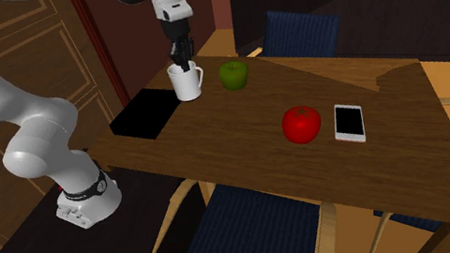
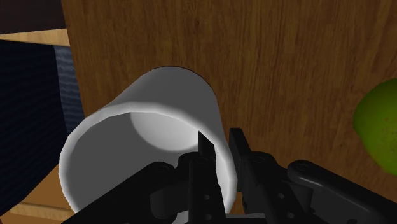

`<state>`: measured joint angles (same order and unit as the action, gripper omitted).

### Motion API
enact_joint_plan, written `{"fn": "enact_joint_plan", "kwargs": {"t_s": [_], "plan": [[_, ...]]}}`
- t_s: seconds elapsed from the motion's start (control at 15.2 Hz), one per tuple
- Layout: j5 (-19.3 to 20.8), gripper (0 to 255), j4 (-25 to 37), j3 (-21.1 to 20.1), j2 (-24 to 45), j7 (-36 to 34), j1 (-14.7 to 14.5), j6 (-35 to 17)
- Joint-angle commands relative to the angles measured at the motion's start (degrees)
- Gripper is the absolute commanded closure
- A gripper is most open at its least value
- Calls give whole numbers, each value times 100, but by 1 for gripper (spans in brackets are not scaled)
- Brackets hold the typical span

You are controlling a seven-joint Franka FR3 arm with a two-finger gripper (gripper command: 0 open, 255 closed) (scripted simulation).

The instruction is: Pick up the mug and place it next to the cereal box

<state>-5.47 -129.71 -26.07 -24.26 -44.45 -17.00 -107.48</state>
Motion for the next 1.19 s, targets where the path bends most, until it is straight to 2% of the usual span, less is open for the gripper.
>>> {"fn": "enact_joint_plan", "kwargs": {"t_s": [0.0,1.12], "plan": [[1,255,-115,-36,45,-31,-2,-161],[69,255,-1078,-280,496,-227,22,-1549]]}}
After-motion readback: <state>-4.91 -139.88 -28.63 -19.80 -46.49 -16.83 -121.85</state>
